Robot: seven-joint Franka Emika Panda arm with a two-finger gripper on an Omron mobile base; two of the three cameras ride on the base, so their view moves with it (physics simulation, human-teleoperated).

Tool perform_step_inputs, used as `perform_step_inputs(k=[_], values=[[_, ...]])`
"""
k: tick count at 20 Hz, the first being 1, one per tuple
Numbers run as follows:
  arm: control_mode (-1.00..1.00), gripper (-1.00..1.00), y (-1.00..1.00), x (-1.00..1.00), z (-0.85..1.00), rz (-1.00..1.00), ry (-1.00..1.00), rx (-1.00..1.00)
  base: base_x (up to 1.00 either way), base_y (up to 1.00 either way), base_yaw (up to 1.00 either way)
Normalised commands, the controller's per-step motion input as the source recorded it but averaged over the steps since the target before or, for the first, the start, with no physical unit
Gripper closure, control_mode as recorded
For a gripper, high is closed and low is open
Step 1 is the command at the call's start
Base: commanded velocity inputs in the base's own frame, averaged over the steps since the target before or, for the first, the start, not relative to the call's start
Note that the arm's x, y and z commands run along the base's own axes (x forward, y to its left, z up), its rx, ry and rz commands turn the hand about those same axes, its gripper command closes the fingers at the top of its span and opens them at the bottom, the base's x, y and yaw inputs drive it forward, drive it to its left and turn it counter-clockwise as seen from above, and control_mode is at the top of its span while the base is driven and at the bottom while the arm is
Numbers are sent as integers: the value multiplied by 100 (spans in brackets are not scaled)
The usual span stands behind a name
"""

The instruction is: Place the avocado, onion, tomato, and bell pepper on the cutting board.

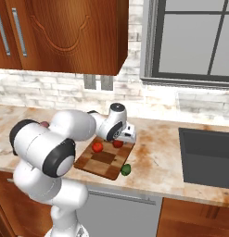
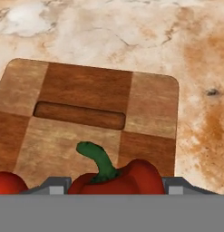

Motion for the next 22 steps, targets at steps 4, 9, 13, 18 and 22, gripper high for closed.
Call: perform_step_inputs(k=[4,9,13,18,22], values=[[-100,100,2,0,-32,-1,5,0,0,0,0],[-100,100,7,0,-24,-1,2,0,0,0,0],[-100,100,1,0,-15,0,0,0,0,0,0],[-100,100,1,0,-15,0,0,0,0,0,0],[-100,100,6,0,-16,0,0,0,0,0,0]])
